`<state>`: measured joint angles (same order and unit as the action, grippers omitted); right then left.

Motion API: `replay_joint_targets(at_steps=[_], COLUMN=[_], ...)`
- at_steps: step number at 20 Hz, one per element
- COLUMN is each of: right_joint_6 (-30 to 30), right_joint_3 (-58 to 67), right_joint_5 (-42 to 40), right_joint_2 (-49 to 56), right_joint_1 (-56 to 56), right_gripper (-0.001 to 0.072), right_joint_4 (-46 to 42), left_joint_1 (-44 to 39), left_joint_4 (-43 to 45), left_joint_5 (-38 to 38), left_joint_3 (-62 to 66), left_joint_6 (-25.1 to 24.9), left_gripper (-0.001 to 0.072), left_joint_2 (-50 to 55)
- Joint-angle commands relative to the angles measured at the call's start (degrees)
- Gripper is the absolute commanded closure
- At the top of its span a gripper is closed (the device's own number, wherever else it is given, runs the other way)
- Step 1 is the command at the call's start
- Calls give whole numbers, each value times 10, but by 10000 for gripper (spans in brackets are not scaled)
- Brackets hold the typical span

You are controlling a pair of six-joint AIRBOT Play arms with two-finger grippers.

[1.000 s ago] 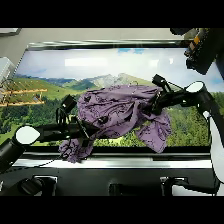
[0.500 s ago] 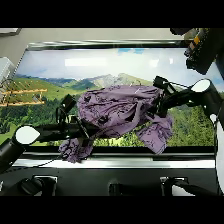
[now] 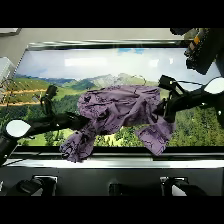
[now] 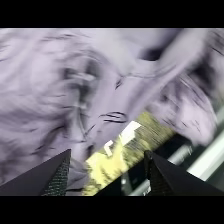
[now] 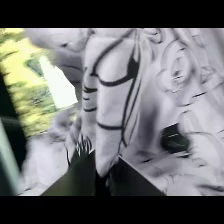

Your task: Fold the clothes and pants, and hang the long-sleeved shirts on hangers.

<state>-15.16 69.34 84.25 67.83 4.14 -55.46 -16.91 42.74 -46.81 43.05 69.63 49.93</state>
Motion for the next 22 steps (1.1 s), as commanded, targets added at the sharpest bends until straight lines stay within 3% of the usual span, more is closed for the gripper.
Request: replay_joint_targets(at_steps=[1, 3, 6, 8, 10, 13, 14, 22], right_joint_6=[-63, -72, -101, -113, -133, -156, -160, -171], right_joint_3=[0, 0, 0, 0, 0, 0, 0, 0], right_joint_5=[20, 43, 47, 56, 66, 70, 71, 74], right_joint_2=[-33, -44, -59, -63, -64, -64, -64, -64], right_joint_1=[-1, -1, -1, -1, -1, -1, -1, -1], right_gripper=[674, 674, 674, 673, 673, 673, 673, 673], right_joint_4=[-8, -8, -7, -7, -7, -6, -6, -7], left_joint_1=[56, 31, -36, -99, -163, -223, -231, -249], left_joint_4=[56, 56, 72, 100, 174, 350, 376, 379], left_joint_5=[-68, -69, 3, 50, 75, 75, 75, 90], left_joint_3=[0, 0, 1, 15, 59, 141, 166, 274], left_joint_6=[111, 140, 253, 296, 336, 489, 512, 515], left_gripper=[171, 173, 196, 199, 199, 199, 199, 200], left_joint_2=[0, 0, 17, 52, 99, 178, 202, 318])
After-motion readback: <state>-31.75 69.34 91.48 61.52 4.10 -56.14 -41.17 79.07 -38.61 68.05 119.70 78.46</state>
